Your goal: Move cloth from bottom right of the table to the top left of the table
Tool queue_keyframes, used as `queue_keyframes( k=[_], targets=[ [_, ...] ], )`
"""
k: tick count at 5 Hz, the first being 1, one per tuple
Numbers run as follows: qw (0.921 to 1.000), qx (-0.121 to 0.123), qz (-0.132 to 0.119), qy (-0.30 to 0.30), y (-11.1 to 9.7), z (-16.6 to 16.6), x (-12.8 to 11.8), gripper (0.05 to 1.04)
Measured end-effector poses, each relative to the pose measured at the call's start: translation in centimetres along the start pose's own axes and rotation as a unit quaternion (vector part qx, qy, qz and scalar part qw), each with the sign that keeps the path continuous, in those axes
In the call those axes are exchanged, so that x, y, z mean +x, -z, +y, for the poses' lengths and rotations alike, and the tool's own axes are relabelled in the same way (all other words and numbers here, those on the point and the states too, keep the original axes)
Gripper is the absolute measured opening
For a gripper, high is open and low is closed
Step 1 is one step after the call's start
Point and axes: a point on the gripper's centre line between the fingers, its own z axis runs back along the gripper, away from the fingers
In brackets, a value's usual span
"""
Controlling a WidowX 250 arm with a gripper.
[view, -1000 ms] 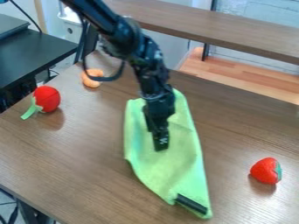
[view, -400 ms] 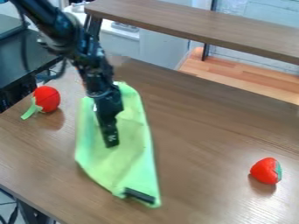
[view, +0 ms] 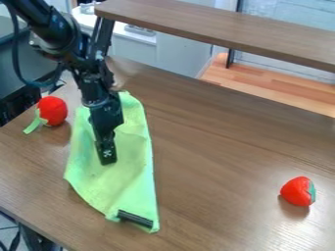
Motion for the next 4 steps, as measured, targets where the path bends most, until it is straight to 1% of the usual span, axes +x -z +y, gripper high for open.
queue_keyframes(
  k=[1,3,4],
  targets=[
    [0.9995,-0.006,0.008,0.029,0.3,-0.9,1.2,0.999],
    [0.9989,-0.003,-0.002,0.048,0.4,-1.6,6.1,0.999],
    [0.9986,-0.018,-0.015,0.049,0.3,-2.3,8.0,1.0]
  ],
)
